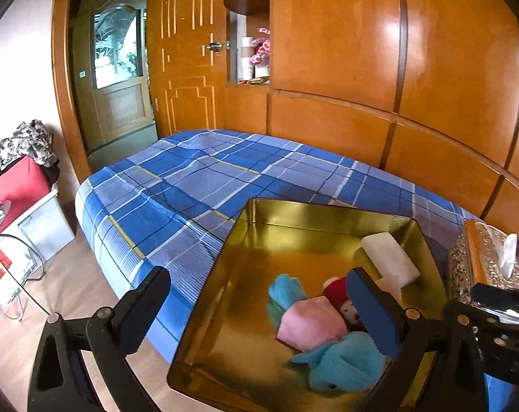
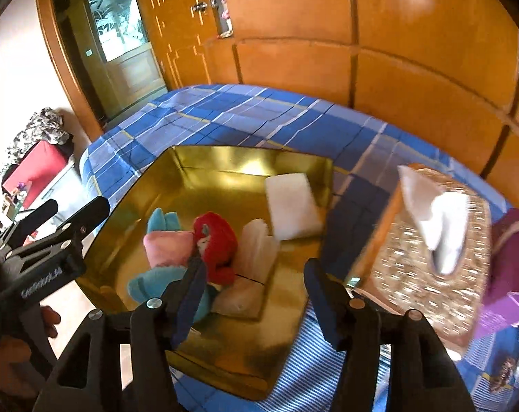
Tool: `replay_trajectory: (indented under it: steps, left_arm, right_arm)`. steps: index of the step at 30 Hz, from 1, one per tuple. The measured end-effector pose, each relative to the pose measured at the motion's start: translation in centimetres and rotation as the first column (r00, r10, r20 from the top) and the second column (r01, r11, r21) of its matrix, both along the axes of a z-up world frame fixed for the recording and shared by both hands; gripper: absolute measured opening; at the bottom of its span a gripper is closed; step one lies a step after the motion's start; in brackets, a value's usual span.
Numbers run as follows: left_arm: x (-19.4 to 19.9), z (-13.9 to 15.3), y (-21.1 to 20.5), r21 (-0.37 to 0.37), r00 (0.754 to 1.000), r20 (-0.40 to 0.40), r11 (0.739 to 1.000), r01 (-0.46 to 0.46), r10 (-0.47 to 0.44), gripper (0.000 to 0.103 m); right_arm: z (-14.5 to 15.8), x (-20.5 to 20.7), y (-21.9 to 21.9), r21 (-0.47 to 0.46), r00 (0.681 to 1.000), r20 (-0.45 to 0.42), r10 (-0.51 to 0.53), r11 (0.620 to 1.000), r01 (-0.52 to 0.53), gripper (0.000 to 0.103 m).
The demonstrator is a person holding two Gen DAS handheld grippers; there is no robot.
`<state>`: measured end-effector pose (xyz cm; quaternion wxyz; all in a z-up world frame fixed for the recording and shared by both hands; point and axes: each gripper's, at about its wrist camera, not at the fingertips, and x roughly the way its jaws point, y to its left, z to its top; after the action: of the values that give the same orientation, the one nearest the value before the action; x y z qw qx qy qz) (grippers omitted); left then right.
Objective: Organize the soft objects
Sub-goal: 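Carry the red plush toy into the gold tray and open the right tool, then move the left tool to the brown scrunchie while the right tool reaches the white wipes pack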
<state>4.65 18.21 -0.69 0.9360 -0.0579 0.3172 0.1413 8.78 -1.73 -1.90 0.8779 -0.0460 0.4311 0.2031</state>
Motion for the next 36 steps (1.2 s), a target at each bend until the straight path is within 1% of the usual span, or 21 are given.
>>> replay_trajectory:
  steps: [3, 8, 9, 10, 12, 15, 20, 22, 25, 28, 30, 31, 32, 33, 34, 36]
  left_arm:
    - [-0.1, 0.1, -0.5, 0.001, 1.000, 0.003, 1.000, 0.020, -0.020, 0.103]
    - [-0.3, 0.2, -1.5, 0.001, 0.998, 0.007, 0.998, 0.059, -0.059, 0.103]
    - [-0.3, 0.2, -1.7, 0.001, 0.998, 0.005, 0.998, 0.068, -0.068, 0.103]
    - [-0.4, 0.1, -1.9, 0.001, 0.997, 0.004, 0.997, 0.074, -0.074, 0.103]
    - [-0.5, 0.1, -2.5, 0.003, 0.996, 0.003, 0.996, 0.089, -0.089, 0.103]
    - [-0.6, 0.1, -3.3, 0.008, 0.993, 0.005, 0.993, 0.121, -0.121, 0.103]
    - [-1.0, 0.2, -4.8, 0.008, 0.982, 0.014, 0.982, 0.191, -0.191, 0.103]
    - [-1.3, 0.3, -5.7, 0.015, 0.972, 0.027, 0.973, 0.231, -0.231, 0.103]
    - [-1.8, 0.5, -7.0, 0.019, 0.954, 0.041, 0.954, 0.298, -0.299, 0.103]
    - [-2.7, 1.0, -8.8, 0.047, 0.925, 0.074, 0.928, 0.371, -0.373, 0.103]
    - [-3.1, 1.2, -9.8, 0.047, 0.900, 0.085, 0.904, 0.426, -0.428, 0.103]
    - [-3.2, 1.3, -10.2, 0.048, 0.891, 0.083, 0.895, 0.443, -0.446, 0.103]
    - [-3.3, 1.3, -10.8, 0.051, 0.883, 0.080, 0.886, 0.460, -0.463, 0.103]
    - [-3.4, 1.2, -11.3, 0.044, 0.871, 0.075, 0.875, 0.483, -0.485, 0.103]
    - [-3.3, 1.1, -11.8, 0.027, 0.857, 0.061, 0.859, 0.512, -0.512, 0.103]
    - [-3.2, 1.1, -13.0, 0.006, 0.830, 0.041, 0.831, 0.557, -0.557, 0.103]
  right_arm:
    - [0.9, -1.2, -1.3, -0.003, 0.998, 0.048, -0.031, 1.000, 0.031, 0.060]
    - [2.2, -2.5, -4.1, 0.006, 0.990, 0.105, -0.094, 0.996, 0.094, 0.061]
    - [2.4, -2.7, -4.6, 0.007, 0.988, 0.113, -0.105, 0.994, 0.105, 0.063]
    - [2.6, -2.9, -5.2, 0.008, 0.986, 0.121, -0.115, 0.993, 0.115, 0.067]
    - [3.2, -3.4, -6.6, 0.012, 0.980, 0.140, -0.140, 0.990, 0.140, 0.071]
    - [3.9, -4.1, -8.9, 0.022, 0.970, 0.161, -0.183, 0.983, 0.182, 0.072]
    - [4.9, -5.3, -13.7, 0.027, 0.943, 0.189, -0.273, 0.962, 0.272, 0.073]
    - [5.0, -5.6, -15.5, 0.028, 0.931, 0.195, -0.309, 0.951, 0.309, 0.073]
    - [4.9, -6.1, -19.3, 0.030, 0.902, 0.190, -0.387, 0.921, 0.389, 0.073]
    - [4.8, -6.6, -23.6, 0.029, 0.857, 0.181, -0.482, 0.874, 0.485, 0.073]
    - [4.7, -7.0, -27.2, 0.038, 0.806, 0.170, -0.567, 0.821, 0.569, 0.073]
    - [4.7, -7.2, -28.3, 0.045, 0.788, 0.165, -0.593, 0.803, 0.594, 0.073]
    - [4.6, -7.5, -30.4, 0.056, 0.747, 0.158, -0.645, 0.762, 0.646, 0.073]
    - [4.7, -7.8, -31.7, 0.061, 0.717, 0.156, -0.679, 0.731, 0.679, 0.073]
    - [4.7, -8.2, -33.6, 0.067, 0.672, 0.153, -0.725, 0.686, 0.725, 0.073]
    - [4.6, -8.8, -36.5, 0.090, 0.604, 0.131, -0.786, 0.616, 0.782, 0.073]
